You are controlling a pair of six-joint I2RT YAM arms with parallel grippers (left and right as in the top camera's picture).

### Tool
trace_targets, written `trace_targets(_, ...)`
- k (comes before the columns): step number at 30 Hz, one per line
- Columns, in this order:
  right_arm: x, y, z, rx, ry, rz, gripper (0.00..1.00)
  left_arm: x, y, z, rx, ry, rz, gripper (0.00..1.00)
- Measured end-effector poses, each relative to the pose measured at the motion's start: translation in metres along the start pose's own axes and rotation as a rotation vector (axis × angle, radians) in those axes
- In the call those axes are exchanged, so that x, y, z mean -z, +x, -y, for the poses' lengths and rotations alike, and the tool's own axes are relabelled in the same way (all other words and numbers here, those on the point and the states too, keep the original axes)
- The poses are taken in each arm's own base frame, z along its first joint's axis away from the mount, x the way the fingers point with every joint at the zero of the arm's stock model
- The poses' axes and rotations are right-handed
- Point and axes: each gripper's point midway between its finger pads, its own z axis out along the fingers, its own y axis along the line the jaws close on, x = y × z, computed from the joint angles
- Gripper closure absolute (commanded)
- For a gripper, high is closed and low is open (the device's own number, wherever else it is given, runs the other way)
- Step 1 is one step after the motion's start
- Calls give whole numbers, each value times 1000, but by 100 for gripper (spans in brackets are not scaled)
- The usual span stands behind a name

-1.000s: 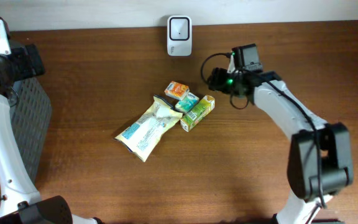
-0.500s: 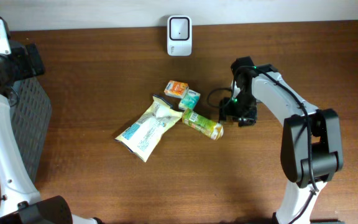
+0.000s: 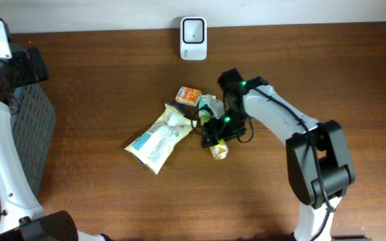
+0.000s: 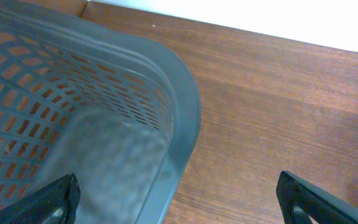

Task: Scan the item barcode
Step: 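Grasp the green tea carton with the right gripper, then lift the green tea carton upright with the right gripper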

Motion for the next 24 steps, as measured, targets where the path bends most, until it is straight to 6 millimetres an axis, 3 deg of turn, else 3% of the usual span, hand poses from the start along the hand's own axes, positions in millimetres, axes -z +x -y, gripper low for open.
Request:
trace_targets(4, -4, 3, 27, -157, 193, 2, 78, 0, 0, 0, 0, 0, 0, 1)
trace_targets(7, 4, 3, 38, -213, 276, 24, 90, 0, 0, 0, 0, 0, 0, 1)
trace_targets(10, 22, 11, 55, -252, 429, 33, 95, 0, 0, 0, 0, 0, 0, 1)
trace_targets(13, 48, 27, 76, -304, 700, 36, 95, 0, 0, 0, 0, 0, 0, 1)
trace_targets(15, 58, 26, 82, -301, 853, 78, 95, 0, 0, 0, 0, 0, 0, 1)
trace_targets(16, 60, 26, 81, -284, 921, 96, 90, 0, 0, 0, 0, 0, 0, 1)
trace_targets(17, 59, 28, 79, -260, 962, 99, 65, 0, 0, 0, 0, 0, 0, 1)
trace_targets(18, 57, 28, 77, -247, 986, 100, 47, 0, 0, 0, 0, 0, 0, 1)
trace_targets(19, 51, 27, 73, -222, 1010, 97, 37, 0, 0, 0, 0, 0, 0, 1)
trace_targets(21, 40, 26, 66, -190, 1022, 91, 26, 0, 0, 0, 0, 0, 0, 1)
trace_targets(24, 23, 22, 48, -140, 939, 77, 22, 0, 0, 0, 0, 0, 0, 1)
